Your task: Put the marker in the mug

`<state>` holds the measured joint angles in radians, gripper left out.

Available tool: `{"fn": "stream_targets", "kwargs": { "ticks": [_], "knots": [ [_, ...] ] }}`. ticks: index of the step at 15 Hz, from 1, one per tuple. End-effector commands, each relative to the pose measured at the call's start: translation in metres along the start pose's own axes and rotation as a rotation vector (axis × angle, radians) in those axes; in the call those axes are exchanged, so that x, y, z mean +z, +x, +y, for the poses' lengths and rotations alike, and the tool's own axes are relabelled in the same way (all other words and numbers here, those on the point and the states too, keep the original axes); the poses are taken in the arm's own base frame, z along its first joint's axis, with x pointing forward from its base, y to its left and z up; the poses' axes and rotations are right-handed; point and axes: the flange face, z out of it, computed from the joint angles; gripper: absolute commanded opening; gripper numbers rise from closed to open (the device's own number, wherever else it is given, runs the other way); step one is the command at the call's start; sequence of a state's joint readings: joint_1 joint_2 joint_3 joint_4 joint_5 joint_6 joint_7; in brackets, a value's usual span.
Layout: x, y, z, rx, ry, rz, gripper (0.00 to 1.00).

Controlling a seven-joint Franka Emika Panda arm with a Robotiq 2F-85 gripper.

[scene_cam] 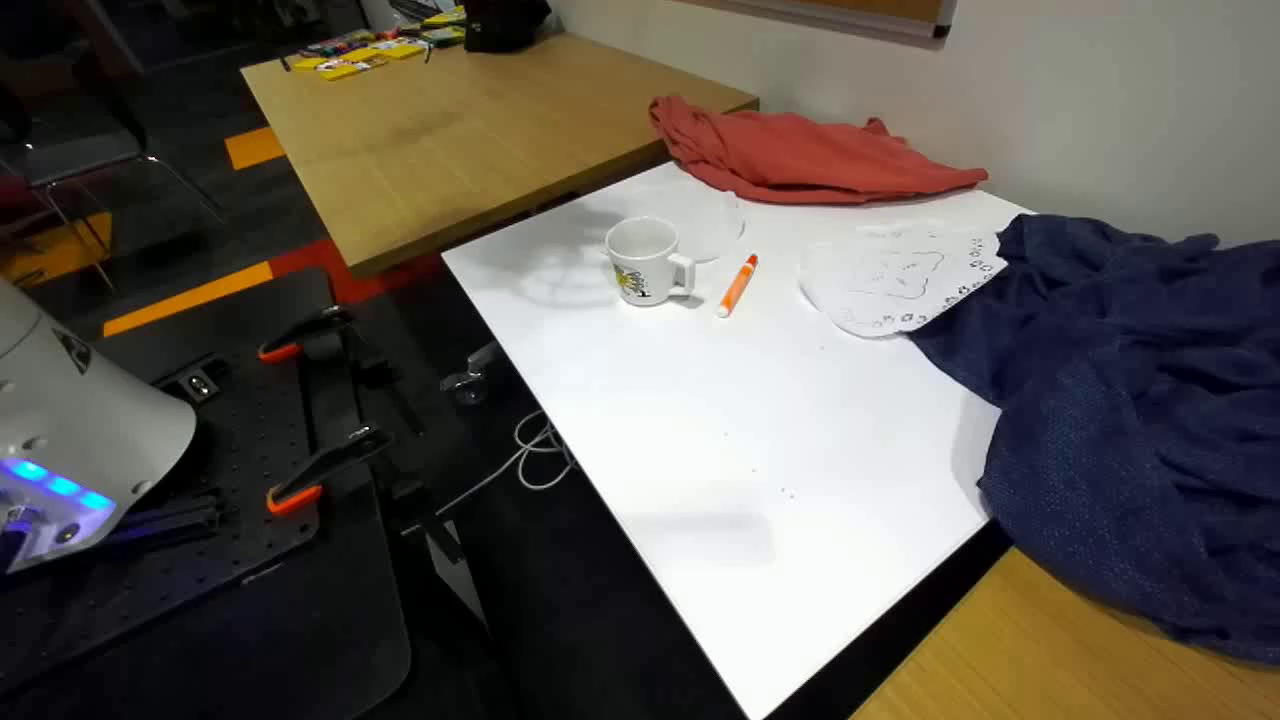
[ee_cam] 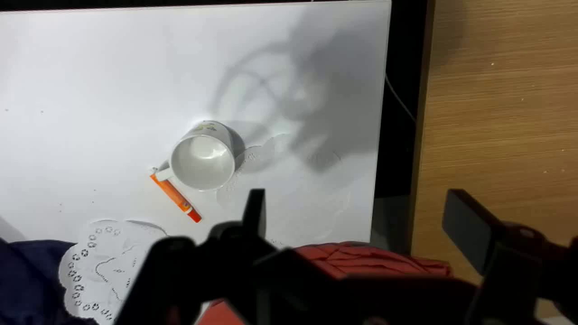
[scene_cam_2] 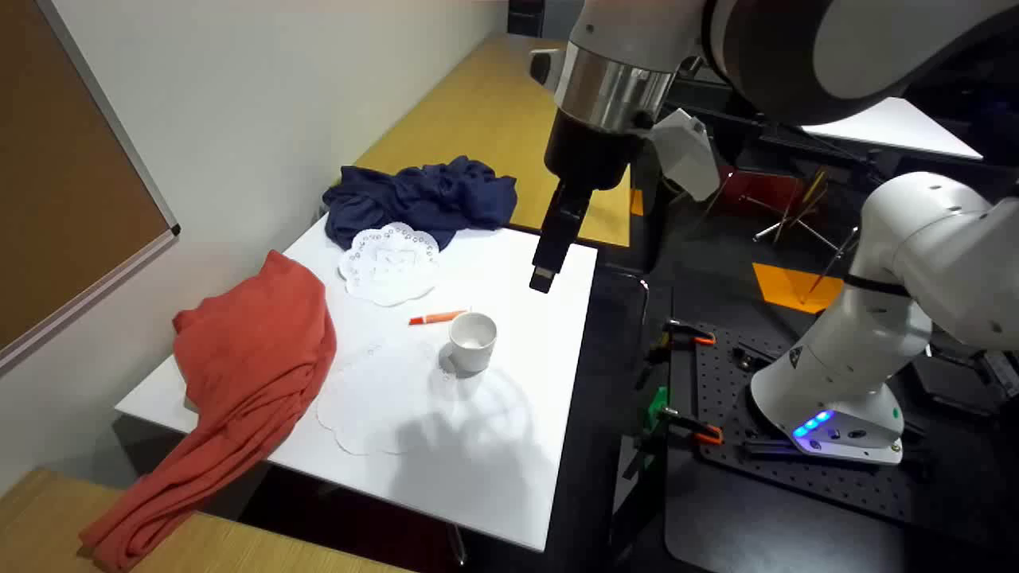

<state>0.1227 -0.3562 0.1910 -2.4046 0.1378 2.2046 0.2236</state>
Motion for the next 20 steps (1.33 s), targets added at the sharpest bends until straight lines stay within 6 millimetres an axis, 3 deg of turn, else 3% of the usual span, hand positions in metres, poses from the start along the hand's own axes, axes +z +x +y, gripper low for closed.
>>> {"fn": "stream_targets", "kwargs": {
  "ticks": [1, 6, 10, 16, 20],
  "knots": [
    [-0.001, 0.0, 0.0, 0.0, 0.0, -0.001, 1.0],
    [-0.001, 0.0, 0.0, 0.0, 0.0, -0.001, 1.0],
    [-0.006, 0.017, 0.013, -0.044, 0.001, 0.019, 1.0],
    [-0.007, 0.054, 0.052, -0.176, -0.032, 0.028, 1.0],
    [0.013, 0.082, 0.08, -0.252, -0.071, 0.042, 1.0]
  ]
}}
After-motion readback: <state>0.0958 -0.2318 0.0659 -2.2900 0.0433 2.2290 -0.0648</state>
